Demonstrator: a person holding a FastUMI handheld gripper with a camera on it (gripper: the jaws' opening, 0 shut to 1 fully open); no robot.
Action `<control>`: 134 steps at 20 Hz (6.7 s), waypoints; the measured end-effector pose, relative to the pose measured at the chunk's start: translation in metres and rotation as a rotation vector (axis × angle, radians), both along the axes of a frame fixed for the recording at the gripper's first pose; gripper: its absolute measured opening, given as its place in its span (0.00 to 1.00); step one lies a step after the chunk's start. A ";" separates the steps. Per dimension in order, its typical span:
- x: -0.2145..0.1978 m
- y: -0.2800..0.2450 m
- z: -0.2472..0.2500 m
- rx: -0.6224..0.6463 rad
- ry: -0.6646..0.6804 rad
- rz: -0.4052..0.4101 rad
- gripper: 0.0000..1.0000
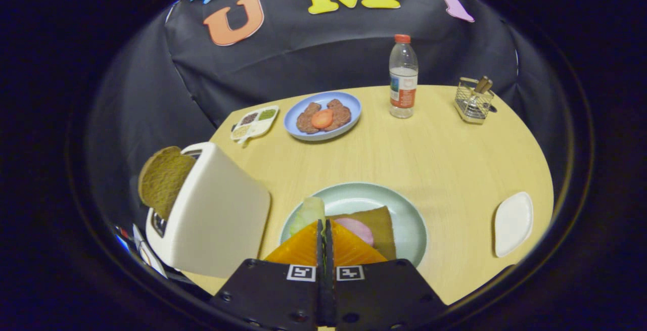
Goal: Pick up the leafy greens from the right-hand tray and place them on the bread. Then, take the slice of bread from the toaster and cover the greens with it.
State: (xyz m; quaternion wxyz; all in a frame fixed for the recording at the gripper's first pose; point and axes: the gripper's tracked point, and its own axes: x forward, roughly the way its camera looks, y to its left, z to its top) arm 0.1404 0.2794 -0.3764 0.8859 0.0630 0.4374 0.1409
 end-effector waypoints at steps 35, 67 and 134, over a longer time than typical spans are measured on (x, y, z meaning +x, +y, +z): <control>-0.057 0.002 0.234 -0.081 -0.582 -0.067 0.96; -0.027 0.184 0.093 -0.171 -0.115 -0.089 0.19; 0.004 -0.055 -0.008 -0.305 -0.071 0.030 0.71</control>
